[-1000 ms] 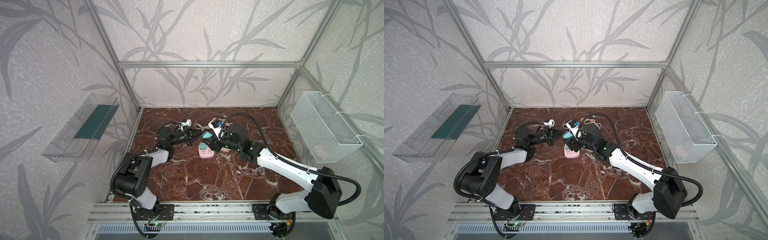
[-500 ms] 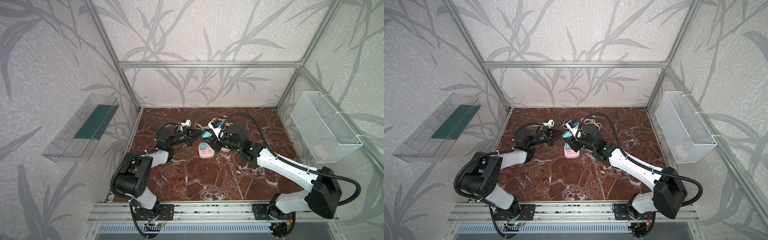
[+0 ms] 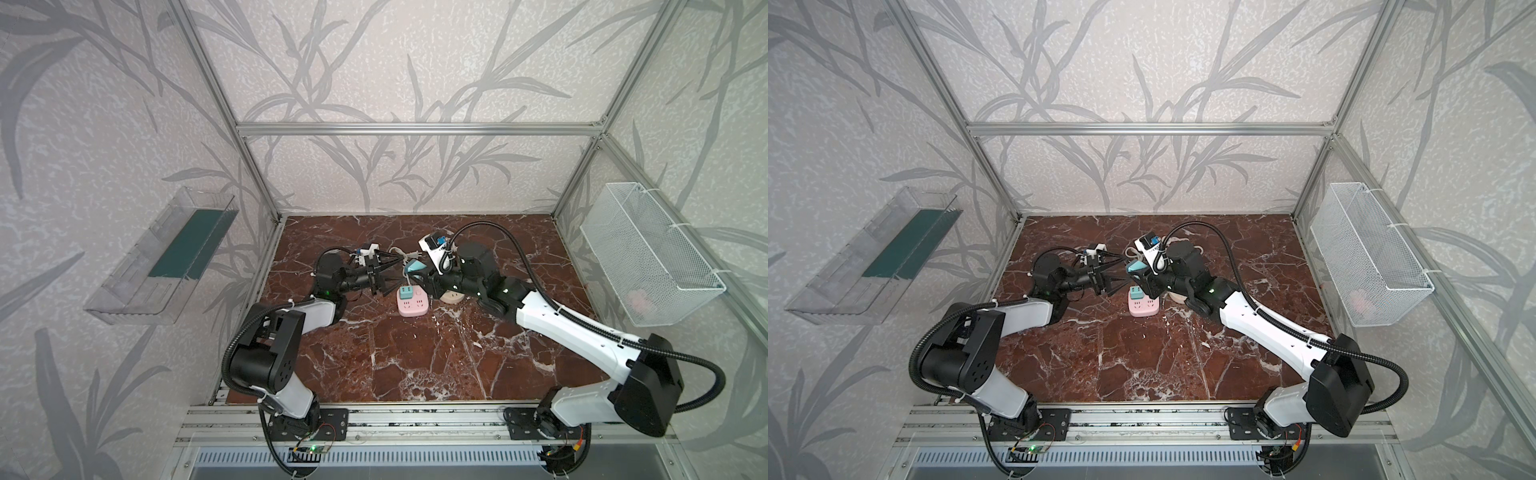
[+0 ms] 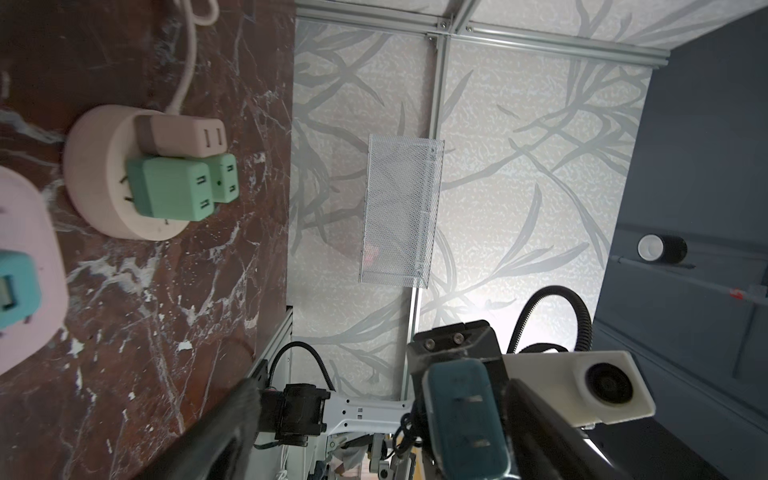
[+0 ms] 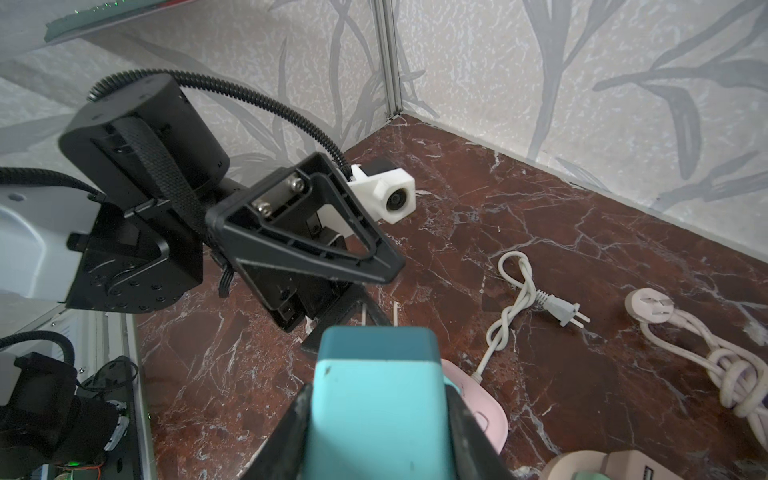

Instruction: Insert the plug

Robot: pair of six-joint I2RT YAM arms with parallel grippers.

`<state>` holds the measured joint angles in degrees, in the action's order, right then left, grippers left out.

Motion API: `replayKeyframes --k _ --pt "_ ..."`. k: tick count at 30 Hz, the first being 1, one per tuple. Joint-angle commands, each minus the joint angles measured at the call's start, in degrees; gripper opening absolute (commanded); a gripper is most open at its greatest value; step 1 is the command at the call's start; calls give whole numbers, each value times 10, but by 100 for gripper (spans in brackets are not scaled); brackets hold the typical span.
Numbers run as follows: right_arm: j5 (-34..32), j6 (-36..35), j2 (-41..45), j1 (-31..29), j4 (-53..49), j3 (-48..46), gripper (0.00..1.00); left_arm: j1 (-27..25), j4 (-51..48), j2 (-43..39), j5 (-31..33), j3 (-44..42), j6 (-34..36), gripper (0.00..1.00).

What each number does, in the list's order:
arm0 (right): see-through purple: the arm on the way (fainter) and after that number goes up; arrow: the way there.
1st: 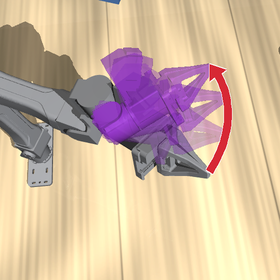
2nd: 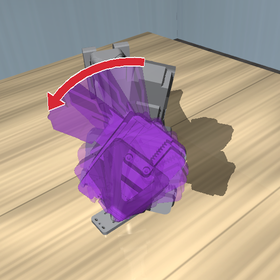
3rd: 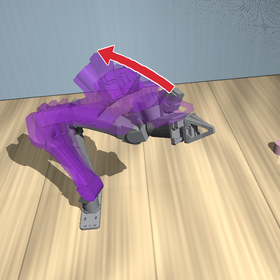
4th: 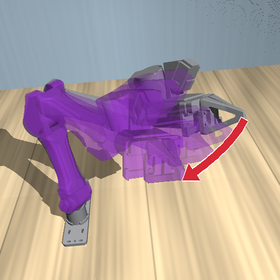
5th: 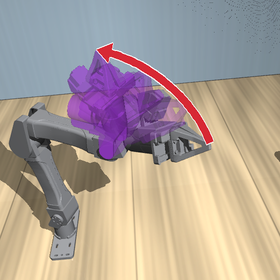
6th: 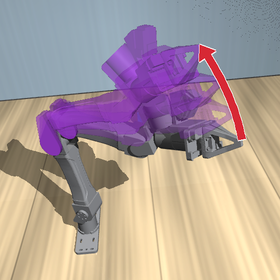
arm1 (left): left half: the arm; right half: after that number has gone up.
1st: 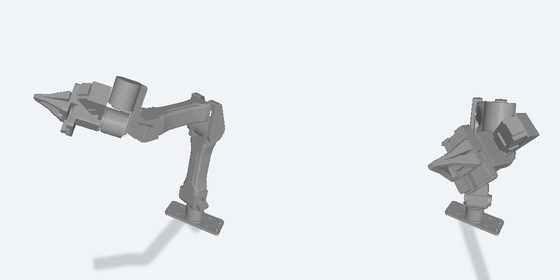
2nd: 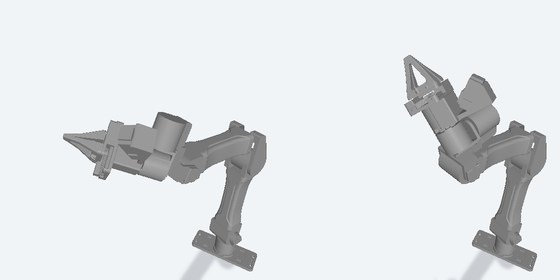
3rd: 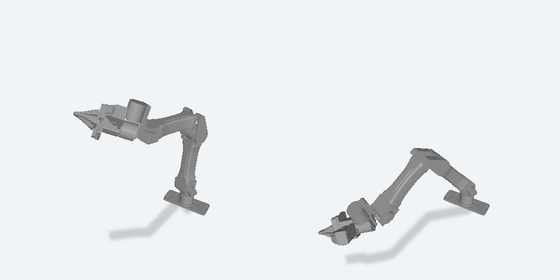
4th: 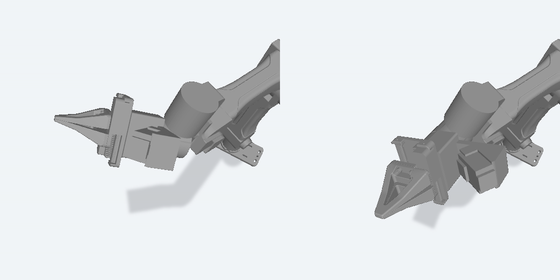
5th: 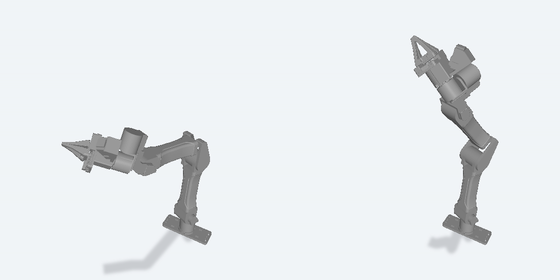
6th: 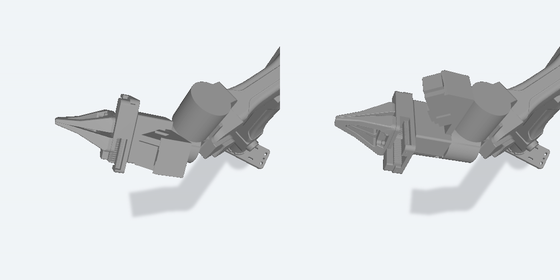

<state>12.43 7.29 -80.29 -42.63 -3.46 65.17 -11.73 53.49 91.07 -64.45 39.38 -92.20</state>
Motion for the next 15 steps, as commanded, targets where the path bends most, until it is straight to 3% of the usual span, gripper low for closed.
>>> replayKeyframes --k 1,3,5,9,11,15 --pt "-18 27 -11 6 -74 40 0 25 -353 -63 21 64 237 99" --pt "-32 42 -24 10 -124 70 0 32 -660 -94 120 152 448 99" --pt "-43 57 -38 11 -177 107 0 23 -887 -109 288 251 609 99" --pt "-49 82 -76 11 -281 192 0 24 -973 -137 468 314 699 99" --pt "-65 105 -105 11 -338 242 0 24 -982 -147 508 324 719 99" --pt "-65 132 -166 14 -452 342 0 24 -981 -151 524 320 729 99"
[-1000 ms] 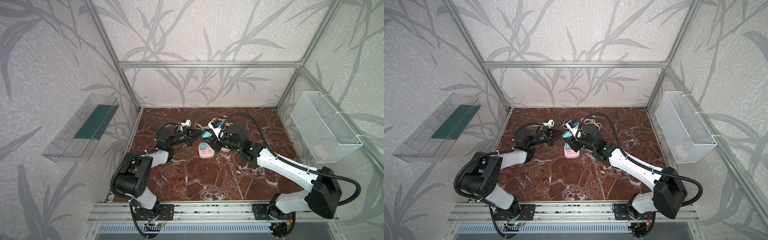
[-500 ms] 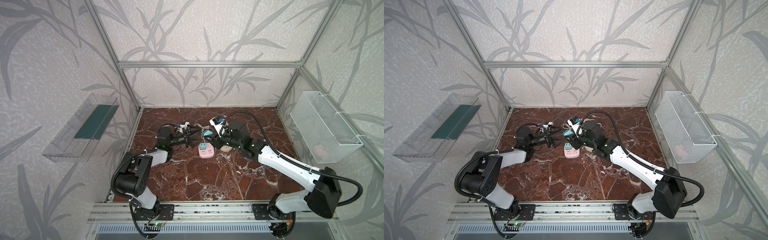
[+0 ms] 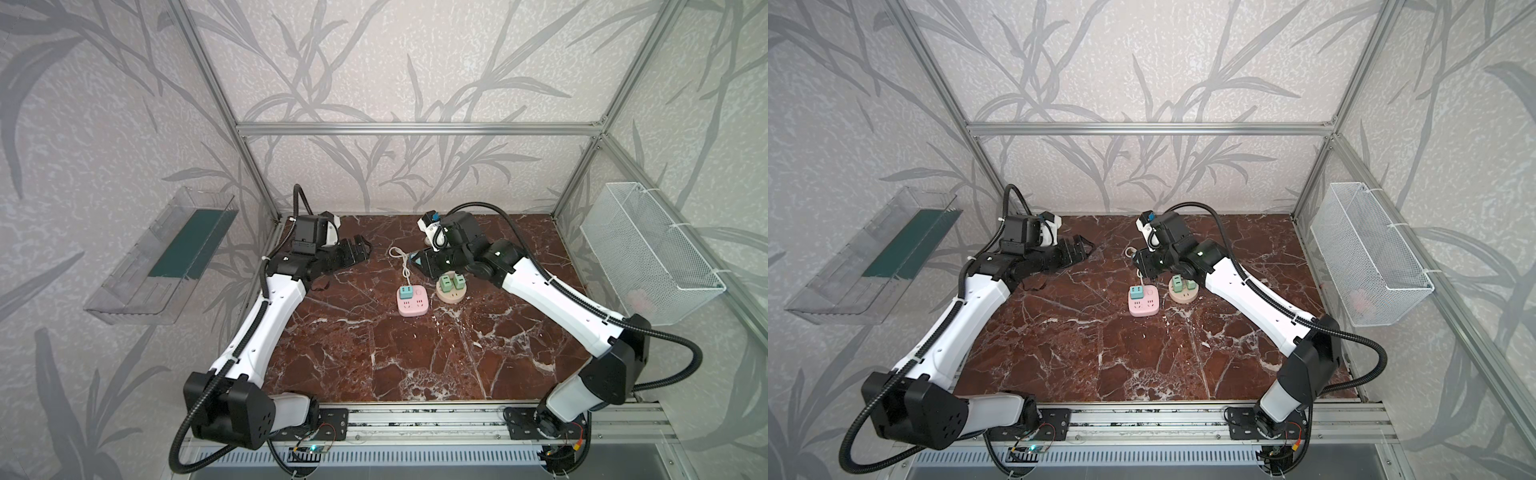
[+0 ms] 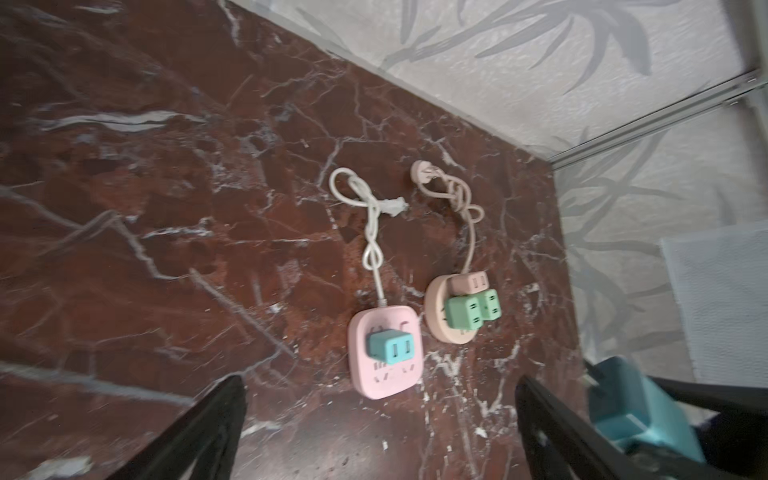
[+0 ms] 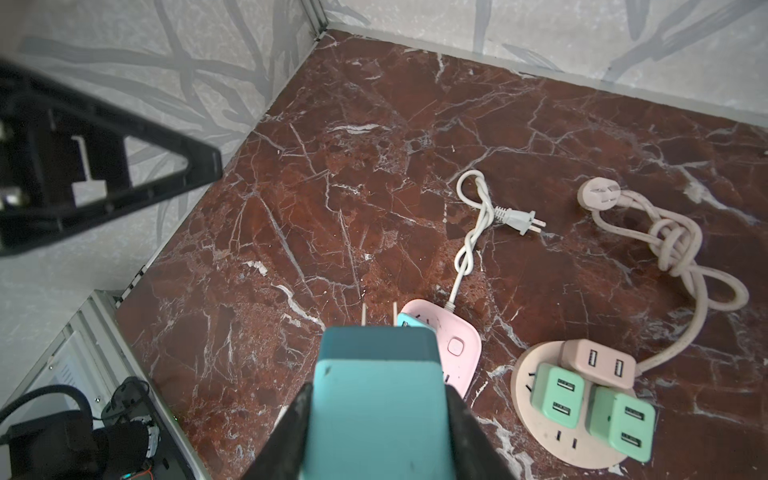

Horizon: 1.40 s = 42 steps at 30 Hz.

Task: Insert the plug
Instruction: 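Open the left gripper and draw it back while the right gripper holds the charger, then move the teal charger over a free socket of the pink strip with the right gripper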

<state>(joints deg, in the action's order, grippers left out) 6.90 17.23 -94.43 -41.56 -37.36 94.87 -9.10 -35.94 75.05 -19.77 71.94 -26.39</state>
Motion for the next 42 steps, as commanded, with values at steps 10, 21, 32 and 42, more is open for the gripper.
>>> replayKeyframes --k 10,21,32,42 --pt "51 36 -223 3 -375 285 0 -2 -61 16 47 -43 62 99" --pt "33 39 -270 5 -426 333 0 -1 -52 17 30 -54 52 99" --pt "55 25 -403 26 -568 500 0 0 -51 22 29 -56 49 99" --pt "51 37 -419 31 -538 468 0 0 -47 30 14 -58 45 99"
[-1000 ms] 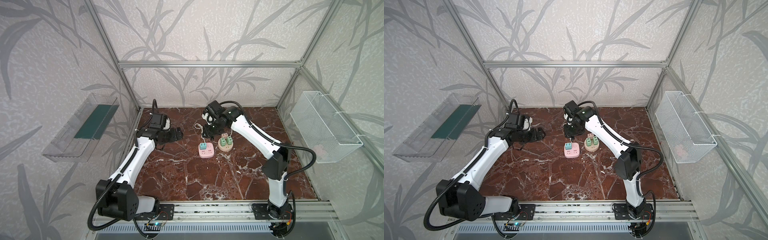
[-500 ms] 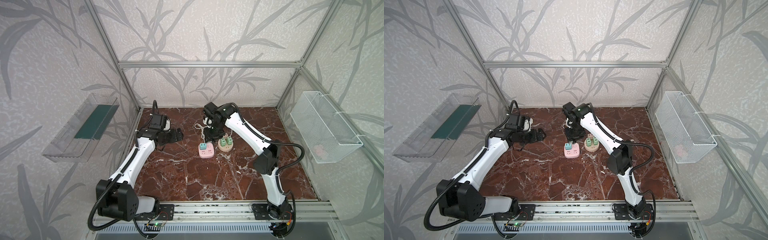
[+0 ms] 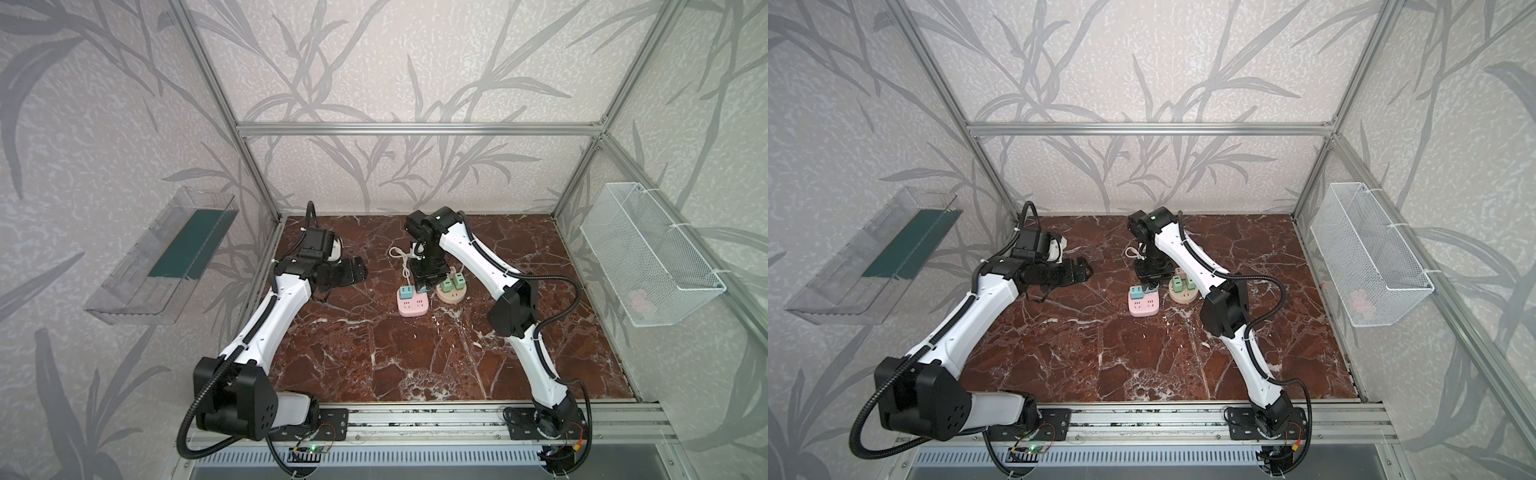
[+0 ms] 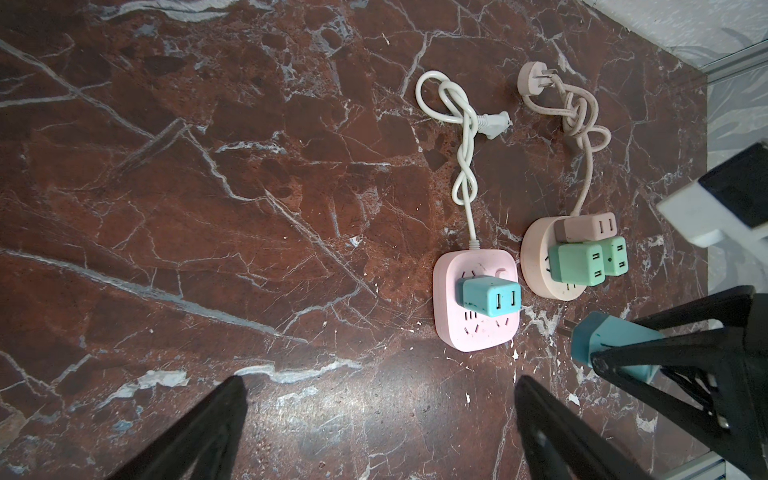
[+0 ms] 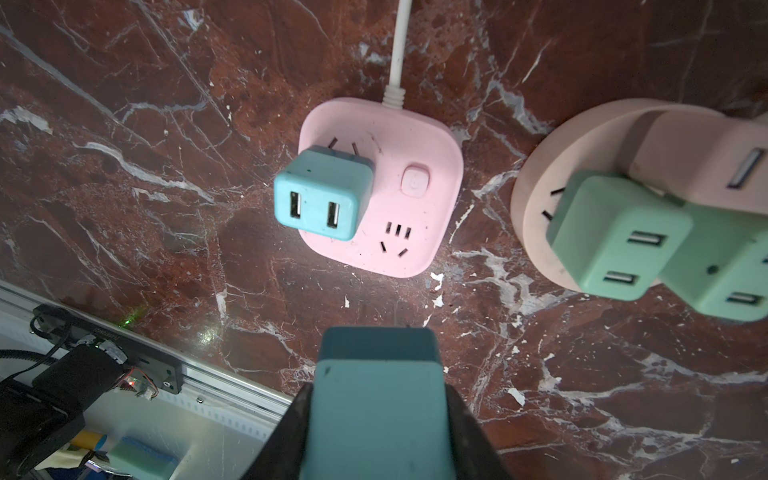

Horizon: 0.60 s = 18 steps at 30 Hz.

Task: Insert the plug
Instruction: 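Move the teal charger over a free socket of the pink strip with the right gripper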

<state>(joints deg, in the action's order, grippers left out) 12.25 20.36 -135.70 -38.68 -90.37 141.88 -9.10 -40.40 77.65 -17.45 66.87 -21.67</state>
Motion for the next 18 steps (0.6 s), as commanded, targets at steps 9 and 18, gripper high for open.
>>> replayKeyframes --k 9,18 --pt "1 9 -21 6 13 -21 0 0 0 2 -12 -11 -3 99" --pt "8 8 -31 7 28 -40 0 0 3 4 -14 -12 -4 99"
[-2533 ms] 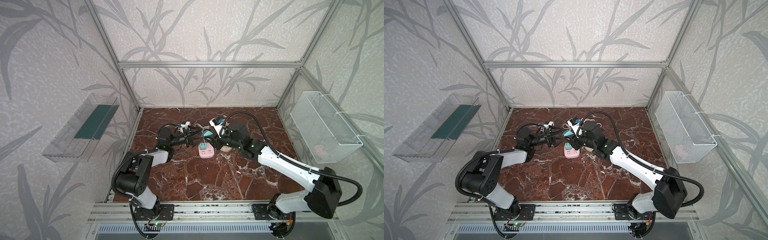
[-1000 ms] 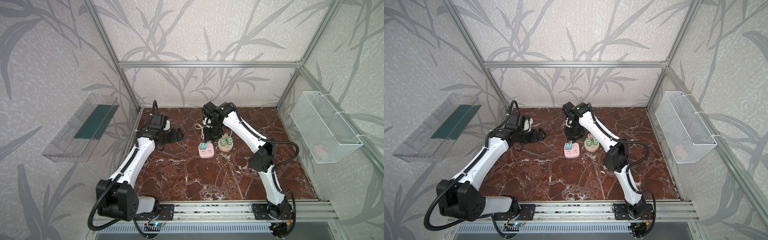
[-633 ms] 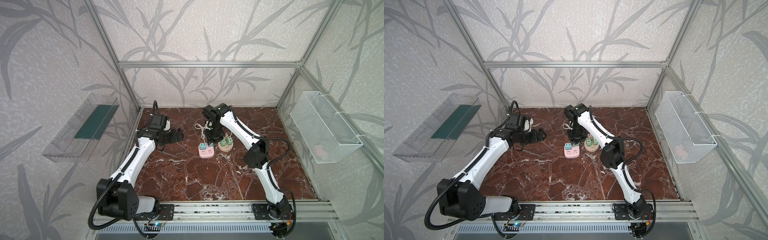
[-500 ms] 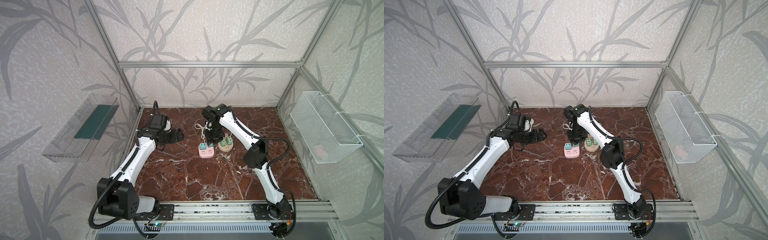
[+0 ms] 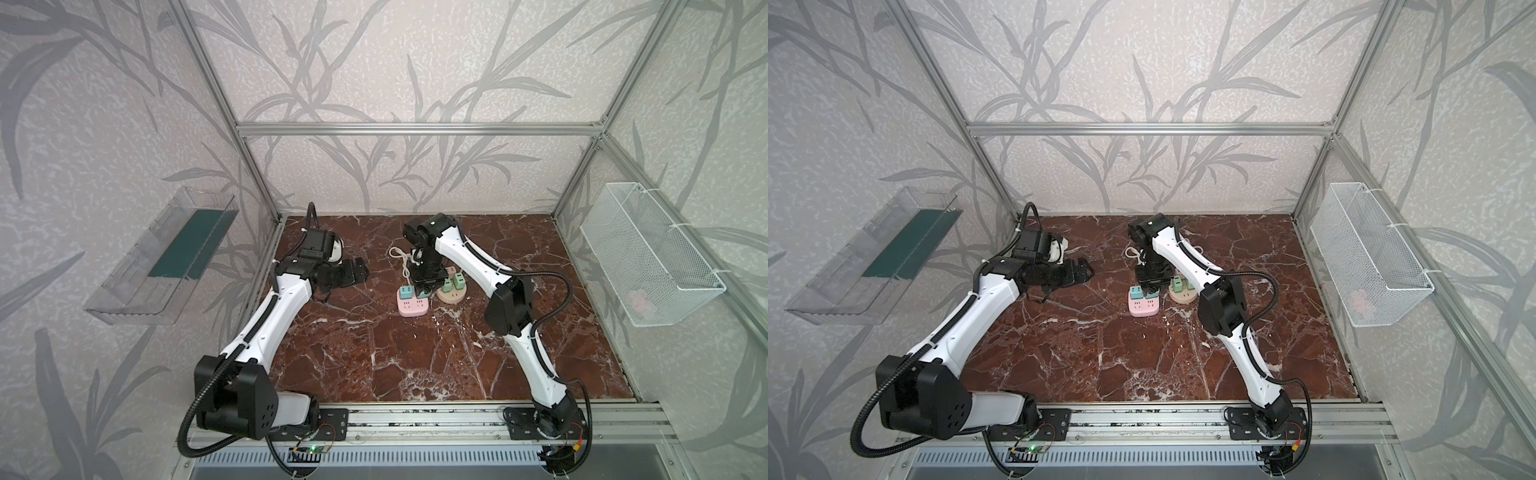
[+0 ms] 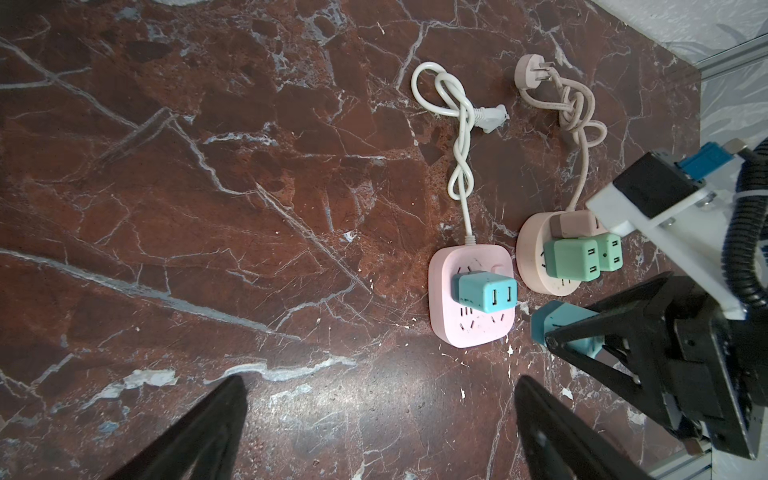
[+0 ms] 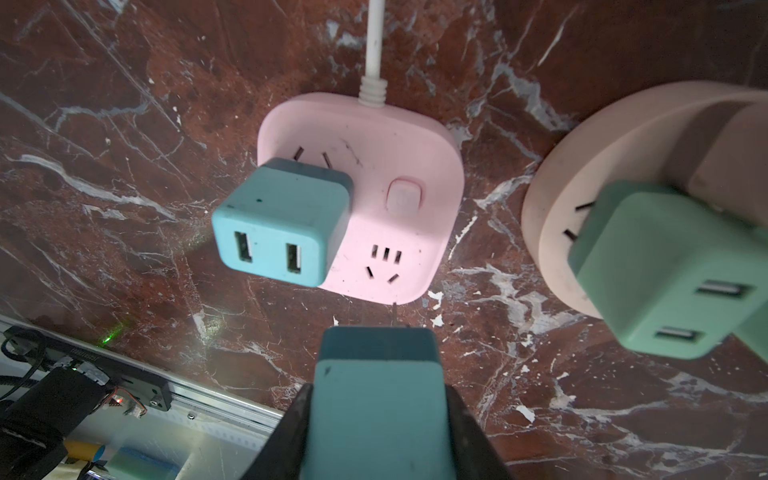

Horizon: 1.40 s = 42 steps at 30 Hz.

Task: Insert the plug
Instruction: 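Move the teal charger over a free socket of the pink strip with the right gripper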

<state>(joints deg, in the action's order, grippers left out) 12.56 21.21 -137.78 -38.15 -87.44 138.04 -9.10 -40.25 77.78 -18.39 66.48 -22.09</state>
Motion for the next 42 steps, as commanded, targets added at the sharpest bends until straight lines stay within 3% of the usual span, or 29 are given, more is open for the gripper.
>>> replayKeyframes --k 1,42 --pt "5 -2 -13 2 -2 -2 0 0 1 3 -5 -8 1 99" --pt "-9 6 -52 2 8 -8 0 0 3 3 -9 -12 -3 99"
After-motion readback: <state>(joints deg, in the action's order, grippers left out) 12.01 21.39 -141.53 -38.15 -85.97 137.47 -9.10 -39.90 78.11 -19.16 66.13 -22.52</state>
